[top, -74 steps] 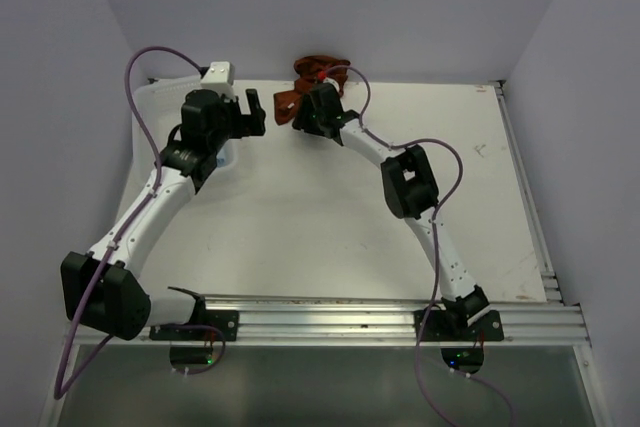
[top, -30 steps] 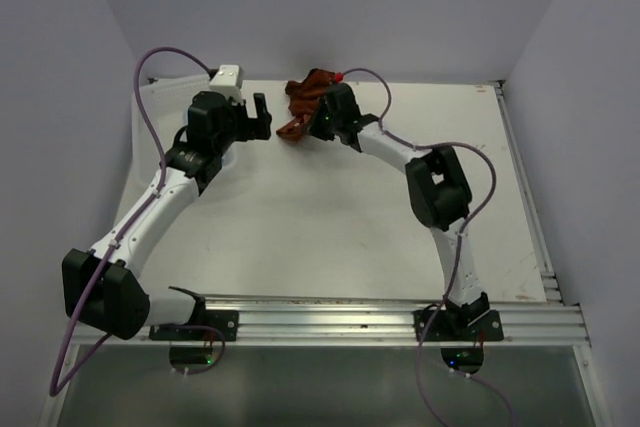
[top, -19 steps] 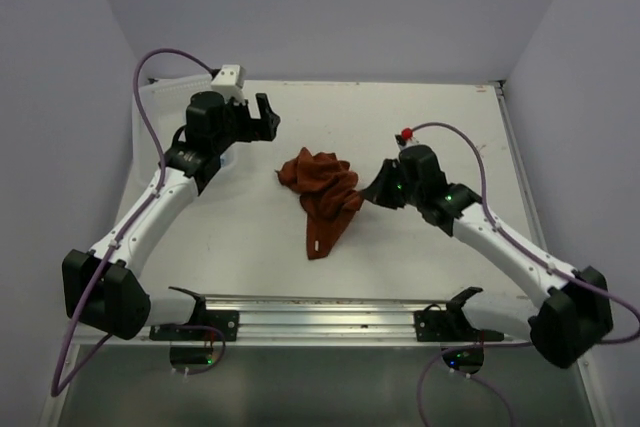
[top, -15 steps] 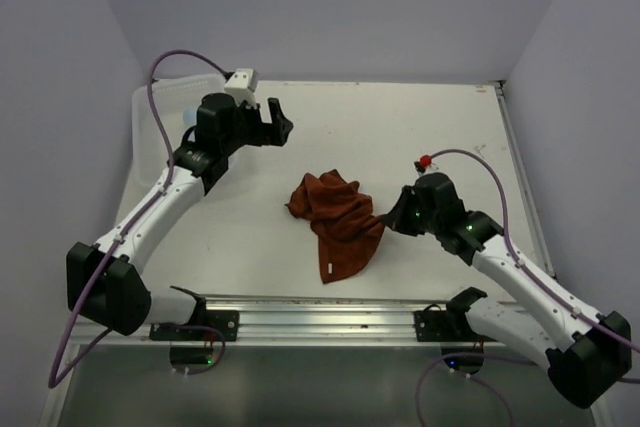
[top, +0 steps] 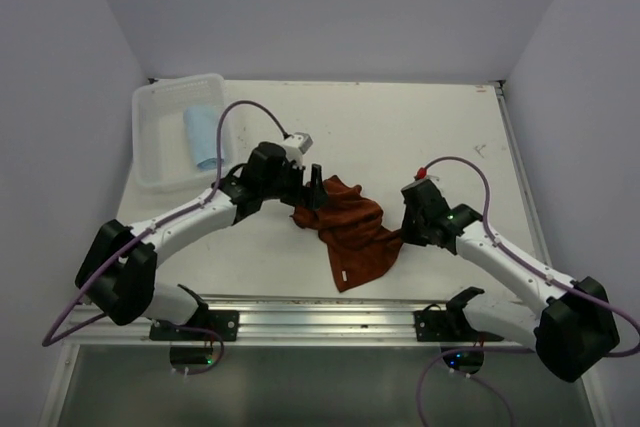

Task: Roll the towels
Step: Move the towel to the center of the board, then fold the towel

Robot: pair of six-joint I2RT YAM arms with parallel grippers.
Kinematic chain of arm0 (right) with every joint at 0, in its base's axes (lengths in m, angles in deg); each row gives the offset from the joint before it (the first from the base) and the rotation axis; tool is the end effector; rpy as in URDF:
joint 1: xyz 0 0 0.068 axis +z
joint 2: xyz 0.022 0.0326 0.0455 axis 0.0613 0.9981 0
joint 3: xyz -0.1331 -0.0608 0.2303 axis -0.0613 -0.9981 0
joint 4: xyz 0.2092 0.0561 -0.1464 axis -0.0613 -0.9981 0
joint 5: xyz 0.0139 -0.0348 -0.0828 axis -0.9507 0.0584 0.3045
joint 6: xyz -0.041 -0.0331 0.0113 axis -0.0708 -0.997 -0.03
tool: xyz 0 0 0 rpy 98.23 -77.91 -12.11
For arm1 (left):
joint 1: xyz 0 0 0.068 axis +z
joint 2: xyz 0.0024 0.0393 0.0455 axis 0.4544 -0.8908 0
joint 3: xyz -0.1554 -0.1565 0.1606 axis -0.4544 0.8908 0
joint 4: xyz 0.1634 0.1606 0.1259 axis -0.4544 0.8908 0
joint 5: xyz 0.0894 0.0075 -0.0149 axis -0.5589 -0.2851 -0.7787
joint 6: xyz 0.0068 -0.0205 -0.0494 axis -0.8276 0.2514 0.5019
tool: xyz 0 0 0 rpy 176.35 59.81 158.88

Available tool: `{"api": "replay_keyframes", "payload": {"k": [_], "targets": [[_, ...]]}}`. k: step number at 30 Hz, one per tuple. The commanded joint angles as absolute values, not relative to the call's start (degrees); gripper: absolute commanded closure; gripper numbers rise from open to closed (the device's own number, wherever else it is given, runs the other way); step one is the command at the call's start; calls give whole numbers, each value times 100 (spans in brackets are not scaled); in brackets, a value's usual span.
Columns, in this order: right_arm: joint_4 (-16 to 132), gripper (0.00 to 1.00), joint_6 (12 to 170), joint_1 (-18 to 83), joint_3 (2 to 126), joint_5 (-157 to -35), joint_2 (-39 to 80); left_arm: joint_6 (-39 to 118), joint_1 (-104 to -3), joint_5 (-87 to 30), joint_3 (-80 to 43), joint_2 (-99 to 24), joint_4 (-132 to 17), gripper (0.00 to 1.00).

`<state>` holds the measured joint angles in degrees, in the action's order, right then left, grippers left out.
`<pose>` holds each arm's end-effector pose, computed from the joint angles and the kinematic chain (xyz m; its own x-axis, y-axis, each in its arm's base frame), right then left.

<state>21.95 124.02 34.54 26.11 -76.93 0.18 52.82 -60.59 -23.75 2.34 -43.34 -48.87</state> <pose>0.1707 0.0945 0.2082 -0.8391 0.2277 -0.4941 0.1504 0.9699 0.1916 0.2529 -0.1775 0.2424 -0.7321 -0.0064 -0.6812 0.4232 0.7793 -0.4621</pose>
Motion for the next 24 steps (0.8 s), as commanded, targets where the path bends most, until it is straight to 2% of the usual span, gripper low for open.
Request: {"api": "replay_keyframes", "payload": {"k": [1, 6, 9, 12, 16, 24], "targets": [[2631, 100, 12211, 3393, 2860, -7571, 220, 5367, -6516, -2158, 407, -4322, -5407, 12], [2894, 100, 12150, 3200, 2887, -7800, 475, 4789, -7324, -2465, 575, -4174, -5898, 19], [2939, 100, 12176, 3033, 2870, -7932, 494, 3989, -8062, -2738, 486, -4261, -5899, 19], [3079, 100, 12211, 2866, 2721, -7959, 213, 3803, -8222, -2519, 671, -4489, -6337, 18], [2948, 100, 12229, 2523, 2702, -8072, -104, 3706, -8301, -2465, 672, -4848, -6638, 12], [2816, 100, 12071, 2057, 2729, -8415, -306, 3609, -8503, -3001, 276, -5632, -6892, 11]]}}
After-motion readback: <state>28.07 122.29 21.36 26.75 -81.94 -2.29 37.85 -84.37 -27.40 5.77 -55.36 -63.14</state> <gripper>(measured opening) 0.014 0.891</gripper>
